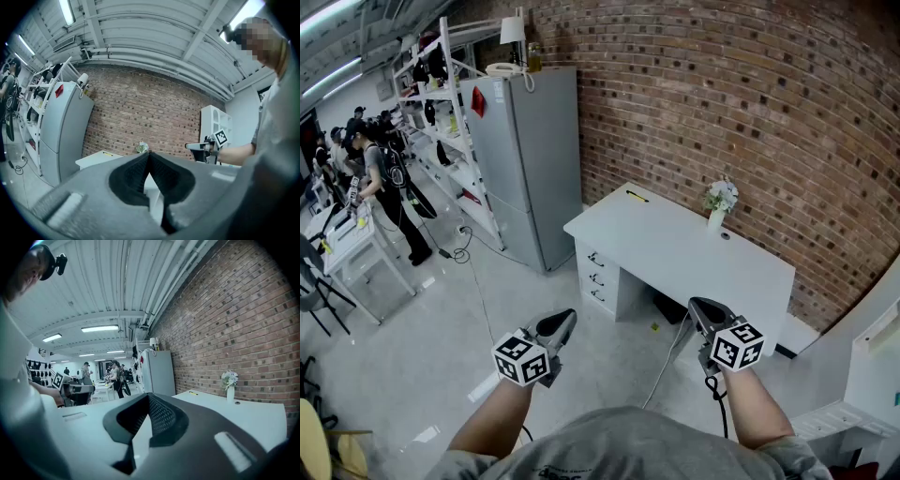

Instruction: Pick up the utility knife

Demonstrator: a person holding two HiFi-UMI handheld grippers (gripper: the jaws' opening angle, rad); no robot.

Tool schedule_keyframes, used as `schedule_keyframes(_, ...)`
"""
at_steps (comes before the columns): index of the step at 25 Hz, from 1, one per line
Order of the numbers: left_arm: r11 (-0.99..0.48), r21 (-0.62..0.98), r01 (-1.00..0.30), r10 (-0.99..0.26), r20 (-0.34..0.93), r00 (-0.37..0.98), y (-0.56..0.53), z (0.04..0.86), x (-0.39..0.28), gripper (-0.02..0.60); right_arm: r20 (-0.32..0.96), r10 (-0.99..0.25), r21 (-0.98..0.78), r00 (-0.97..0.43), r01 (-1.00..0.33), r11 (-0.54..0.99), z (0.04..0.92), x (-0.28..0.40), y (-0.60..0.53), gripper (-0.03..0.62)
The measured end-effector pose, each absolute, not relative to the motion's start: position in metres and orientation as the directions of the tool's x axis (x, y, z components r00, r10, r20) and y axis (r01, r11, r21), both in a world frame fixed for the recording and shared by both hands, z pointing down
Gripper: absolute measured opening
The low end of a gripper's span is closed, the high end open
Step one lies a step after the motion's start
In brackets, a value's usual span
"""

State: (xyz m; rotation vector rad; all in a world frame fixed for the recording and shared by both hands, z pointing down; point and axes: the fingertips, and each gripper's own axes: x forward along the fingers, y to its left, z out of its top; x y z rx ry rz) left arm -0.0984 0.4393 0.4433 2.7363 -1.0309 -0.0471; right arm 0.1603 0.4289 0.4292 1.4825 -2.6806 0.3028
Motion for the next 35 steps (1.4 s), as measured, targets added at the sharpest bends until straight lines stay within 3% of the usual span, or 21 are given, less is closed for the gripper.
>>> schedule_keyframes(16, -0.718, 0.221, -0.660, -0.669, 0.042, 0.742, 0.435, 0.439, -0.084, -0.002, 0.143, -0.832, -0.146, -0.536, -0.843, 0.517, 0.424, 0.176, 0.424, 0.008)
schedule_keyframes(35, -0.657, 0.232, -0.717, -0.730, 0.045, 0.682, 0.452, 0.433, 0.008, -0.002, 0.132, -0.791, -0.130, -0.597, -0.802, 0.583, 0.413, 0.258, 0.417, 0.009)
